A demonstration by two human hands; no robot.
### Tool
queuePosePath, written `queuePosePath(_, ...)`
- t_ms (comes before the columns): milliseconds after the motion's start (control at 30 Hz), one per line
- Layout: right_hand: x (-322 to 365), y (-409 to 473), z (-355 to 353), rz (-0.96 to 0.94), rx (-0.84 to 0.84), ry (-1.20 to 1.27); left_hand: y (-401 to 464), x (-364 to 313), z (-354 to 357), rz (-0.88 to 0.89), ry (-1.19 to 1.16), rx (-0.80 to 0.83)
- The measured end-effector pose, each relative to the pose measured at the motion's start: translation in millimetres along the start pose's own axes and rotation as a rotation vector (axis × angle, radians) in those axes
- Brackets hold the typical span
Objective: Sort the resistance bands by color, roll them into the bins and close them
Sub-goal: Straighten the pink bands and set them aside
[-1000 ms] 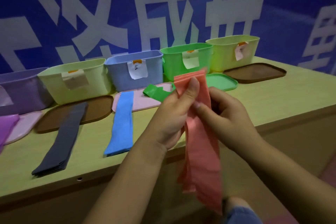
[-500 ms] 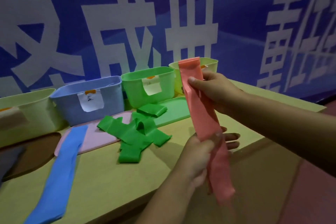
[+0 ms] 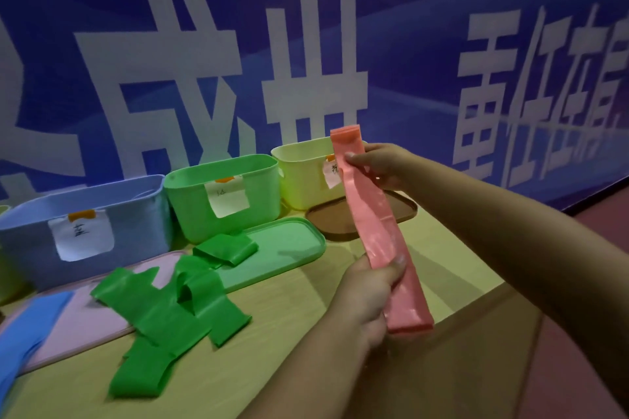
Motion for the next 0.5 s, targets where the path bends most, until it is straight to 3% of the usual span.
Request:
queuePosePath(367,-76,74,-34,0.096,0.029,-0.309,46,2,-2,0.129,0.332,-0.109)
queuePosePath(500,-94,94,-36,0.120,0.033,-0.428,57,-6,-2,0.207,0.573,-0.136)
Point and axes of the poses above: each hand's wrist, its own y-axis towards the middle knuckle, its own z-axis out of the palm, x = y × z, the point moved 10 cm from there along y, towards the middle knuckle, and after that the axes turned 12 degrees about y, right-handed, at the moved point
